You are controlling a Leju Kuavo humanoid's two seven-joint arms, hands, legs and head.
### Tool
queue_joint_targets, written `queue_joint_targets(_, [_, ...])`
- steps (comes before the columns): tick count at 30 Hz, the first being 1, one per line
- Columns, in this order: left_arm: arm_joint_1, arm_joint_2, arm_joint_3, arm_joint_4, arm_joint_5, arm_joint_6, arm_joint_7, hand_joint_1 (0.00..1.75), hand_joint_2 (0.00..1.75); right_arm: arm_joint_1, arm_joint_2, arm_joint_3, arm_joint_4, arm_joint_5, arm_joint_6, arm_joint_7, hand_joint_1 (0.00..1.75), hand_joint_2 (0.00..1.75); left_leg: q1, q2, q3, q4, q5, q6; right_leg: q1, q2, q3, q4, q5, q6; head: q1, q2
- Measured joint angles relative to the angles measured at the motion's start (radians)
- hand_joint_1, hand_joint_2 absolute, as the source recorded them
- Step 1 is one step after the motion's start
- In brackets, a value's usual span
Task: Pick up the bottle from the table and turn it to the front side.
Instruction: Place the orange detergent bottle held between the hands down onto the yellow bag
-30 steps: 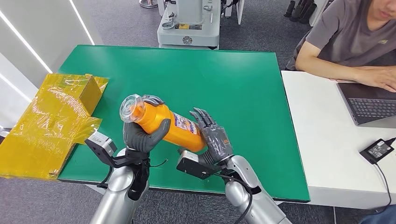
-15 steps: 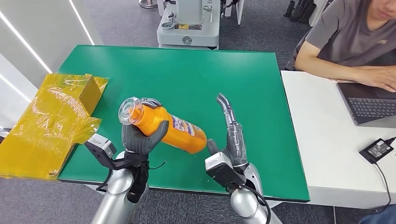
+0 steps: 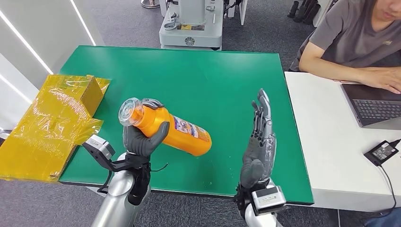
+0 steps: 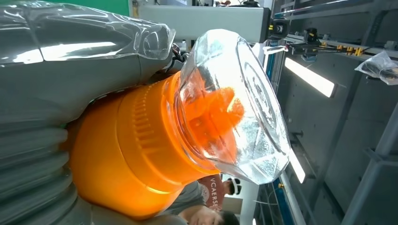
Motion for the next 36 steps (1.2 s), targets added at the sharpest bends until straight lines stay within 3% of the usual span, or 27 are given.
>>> queue_joint_targets(7, [0.000, 0.016, 0.000, -0.017, -0.016, -0.041, 0.002, 1.75, 1.75, 0.020, 0.002, 0.000, -0.020, -0.040, -0.006, -0.018, 0.00, 0.00, 0.000, 0.000, 0.000, 0.000, 0.000, 0.000, 0.000, 0.000, 0.000, 0.000, 0.000, 0.000, 0.000, 0.000])
queue_joint_targets(12, [-0.007, 0.075, 0.005, -0.084, -0.217, -0.011, 0.052, 1.75, 1.75, 0.033, 0.003, 0.000, -0.010, -0.077, -0.008, -0.028, 0.00, 0.00, 0.000, 0.000, 0.000, -0.001, 0.000, 0.000, 0.000, 0.000, 0.000, 0.000, 0.000, 0.000, 0.000, 0.000])
queue_joint_targets(18, [-0.104, 0.207, 0.004, -0.103, -0.560, 0.075, 0.150, 1.75, 1.75, 0.045, 0.003, 0.000, 0.010, -0.082, -0.015, -0.037, 0.00, 0.00, 0.000, 0.000, 0.001, -0.001, 0.001, -0.001, 0.000, 0.000, 0.000, 0.001, 0.000, -0.001, 0.000, 0.000])
queue_joint_targets(24, [-0.219, 0.333, -0.018, -0.042, -0.726, 0.129, 0.194, 1.75, 1.75, 0.051, 0.004, 0.000, 0.016, -0.082, -0.017, -0.038, 0.00, 0.00, 0.000, 0.000, 0.001, -0.001, 0.002, -0.002, 0.000, 0.000, 0.000, 0.002, 0.000, -0.001, 0.000, 0.000])
queue_joint_targets(36, [-0.458, 0.617, -0.163, 0.274, -1.100, 0.059, 0.266, 1.75, 1.75, 0.089, 0.012, -0.001, 0.016, -0.075, 0.022, -0.039, 0.00, 0.00, 0.001, 0.004, 0.001, -0.001, 0.002, -0.003, 0.000, 0.005, -0.003, 0.003, 0.001, -0.002, 0.000, 0.000])
